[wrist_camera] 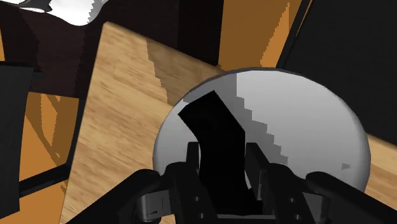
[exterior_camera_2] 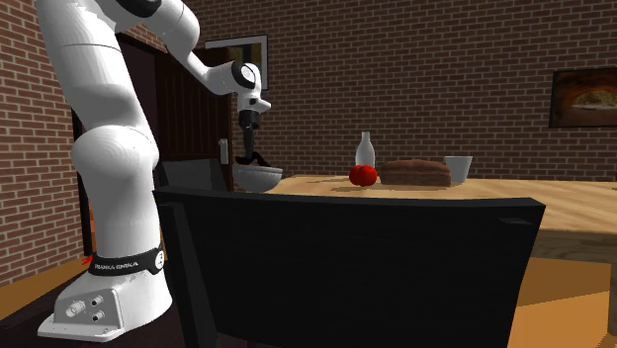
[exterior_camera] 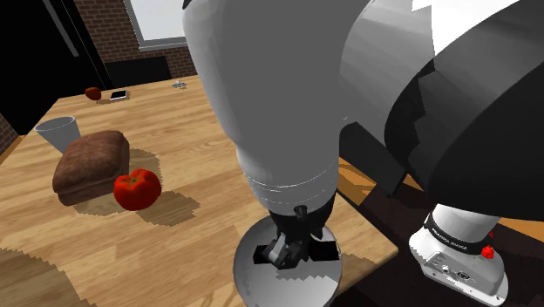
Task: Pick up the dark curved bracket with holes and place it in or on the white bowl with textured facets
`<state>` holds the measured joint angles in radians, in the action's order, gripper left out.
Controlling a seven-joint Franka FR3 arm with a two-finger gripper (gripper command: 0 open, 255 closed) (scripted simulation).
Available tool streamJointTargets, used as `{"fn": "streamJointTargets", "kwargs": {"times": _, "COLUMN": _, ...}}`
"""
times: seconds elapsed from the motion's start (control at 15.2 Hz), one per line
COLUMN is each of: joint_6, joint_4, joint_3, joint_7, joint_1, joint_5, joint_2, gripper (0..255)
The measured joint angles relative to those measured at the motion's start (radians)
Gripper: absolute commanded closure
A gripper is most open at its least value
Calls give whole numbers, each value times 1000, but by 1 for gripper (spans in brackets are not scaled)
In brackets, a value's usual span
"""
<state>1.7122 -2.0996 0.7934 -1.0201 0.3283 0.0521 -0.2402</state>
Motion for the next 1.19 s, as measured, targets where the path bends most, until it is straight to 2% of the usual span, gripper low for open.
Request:
{"fn": "streamJointTargets", "kwargs": {"times": 0.4, "joint_6": 10, "joint_4": -7, "joint_3": 3, "joint_7": -4, "joint_1": 0, "joint_5": -1, "joint_2": 3, "gripper": 255}}
{"fn": "streamJointTargets", "kwargs": {"times": 0.46, "joint_6": 10, "joint_4": -7, "joint_3": 3, "joint_7": -4, "joint_1": 0, "joint_5": -1, "joint_2": 3, "gripper": 0}}
{"fn": "streamJointTargets", "kwargs": {"times": 0.86, "joint_6": 10, "joint_4": -7, "joint_3": 3, "joint_7": -4, "joint_1": 0, "joint_5": -1, "joint_2": 4, "gripper": 0}}
{"fn": "streamJointTargets", "kwargs": {"times": 1.19, "joint_6": -100, "joint_4": 119, "joint_3": 8, "joint_7": -15, "joint_1": -4, "joint_5": -13, "joint_2": 23, "gripper": 0}}
